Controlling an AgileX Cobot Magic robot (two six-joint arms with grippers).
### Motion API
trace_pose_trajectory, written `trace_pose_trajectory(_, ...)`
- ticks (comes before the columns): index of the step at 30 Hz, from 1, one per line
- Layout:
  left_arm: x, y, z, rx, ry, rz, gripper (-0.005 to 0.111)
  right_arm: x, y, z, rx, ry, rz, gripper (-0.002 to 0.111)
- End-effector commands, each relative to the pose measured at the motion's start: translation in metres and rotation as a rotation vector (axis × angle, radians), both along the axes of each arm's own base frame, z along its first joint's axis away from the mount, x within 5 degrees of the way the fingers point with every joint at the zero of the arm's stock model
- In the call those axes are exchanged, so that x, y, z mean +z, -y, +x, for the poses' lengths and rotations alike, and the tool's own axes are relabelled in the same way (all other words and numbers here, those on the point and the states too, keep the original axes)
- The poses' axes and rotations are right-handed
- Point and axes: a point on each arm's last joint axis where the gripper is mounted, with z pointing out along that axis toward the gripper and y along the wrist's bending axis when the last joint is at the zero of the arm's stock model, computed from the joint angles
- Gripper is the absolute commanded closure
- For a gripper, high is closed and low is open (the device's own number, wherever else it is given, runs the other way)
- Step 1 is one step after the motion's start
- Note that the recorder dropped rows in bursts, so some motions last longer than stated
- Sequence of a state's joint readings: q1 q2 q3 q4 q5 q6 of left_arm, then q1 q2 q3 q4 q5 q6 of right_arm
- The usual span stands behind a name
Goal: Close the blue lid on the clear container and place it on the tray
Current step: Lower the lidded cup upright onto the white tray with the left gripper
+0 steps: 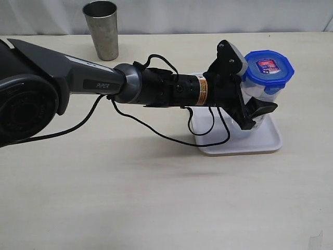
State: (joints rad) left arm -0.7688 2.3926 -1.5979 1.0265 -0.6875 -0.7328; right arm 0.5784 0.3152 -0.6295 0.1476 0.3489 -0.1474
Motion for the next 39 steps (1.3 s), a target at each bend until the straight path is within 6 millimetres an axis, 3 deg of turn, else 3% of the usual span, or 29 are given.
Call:
trace_pose_trajectory(1,0.0093,0.0018,0.0009,-0.003,0.0,-0.039,0.042,-0.0005,0.0006,0.0002,-0.01,0.015,-0.009,0.104)
trace_pose_trajectory(7,0.0093,0.0018,0.0009,-0.004,0.002,-0.039,0.043,-0.0005,0.0006,0.0002,-0.01,0.015,-0.009,0.104)
trace_pose_trajectory(15,0.0097,0.0017,0.0013,0.002,-0.003,-0.044,0.061,-0.0005,0.0006,0.0002,-0.01,0.015,-0.009,0.104)
trace_pose_trajectory(25,0.005,-0.0004,0.0054,0.051,-0.005,0.01,0.06,-0.0005,0.0006,0.0002,-0.01,0.016,-0.011,0.104)
trace_pose_trajectory(33,0.0033,-0.0013,0.0069,0.073,-0.021,0.026,0.025,-0.0005,0.0006,0.0002,-0.01,0.016,-0.011,0.104)
trace_pose_trajectory(39,0.0033,-0.0013,0.0069,0.074,-0.025,0.025,0.016,-0.0005,0.0006,0.0002,-0.01,0.016,-0.011,0.104)
